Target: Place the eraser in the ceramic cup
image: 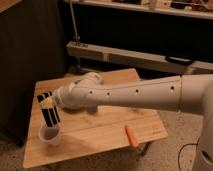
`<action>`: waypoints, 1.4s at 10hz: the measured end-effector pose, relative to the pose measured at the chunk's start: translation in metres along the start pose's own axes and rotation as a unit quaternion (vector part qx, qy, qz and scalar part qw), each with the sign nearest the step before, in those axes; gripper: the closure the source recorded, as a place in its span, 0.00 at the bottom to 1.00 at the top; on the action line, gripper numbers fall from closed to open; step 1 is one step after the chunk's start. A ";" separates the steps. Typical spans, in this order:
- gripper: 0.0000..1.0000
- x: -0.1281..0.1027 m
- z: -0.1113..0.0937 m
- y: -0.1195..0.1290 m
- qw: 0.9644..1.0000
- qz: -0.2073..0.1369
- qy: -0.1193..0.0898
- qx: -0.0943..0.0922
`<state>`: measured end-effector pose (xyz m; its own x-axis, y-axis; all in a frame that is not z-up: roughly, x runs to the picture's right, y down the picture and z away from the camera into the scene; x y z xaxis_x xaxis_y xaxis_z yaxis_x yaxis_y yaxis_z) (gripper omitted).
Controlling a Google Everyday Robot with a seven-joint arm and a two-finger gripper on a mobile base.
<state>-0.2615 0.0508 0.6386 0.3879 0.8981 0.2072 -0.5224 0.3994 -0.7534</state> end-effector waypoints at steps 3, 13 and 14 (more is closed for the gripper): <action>1.00 0.005 0.010 0.010 1.000 -0.018 0.006 -0.005; 0.93 0.038 0.041 0.019 0.998 -0.051 0.025 -0.015; 0.84 0.040 0.042 0.019 0.998 -0.051 0.026 -0.016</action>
<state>-0.2876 0.1019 0.6587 0.4773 0.8417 0.2524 -0.4535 0.4820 -0.7497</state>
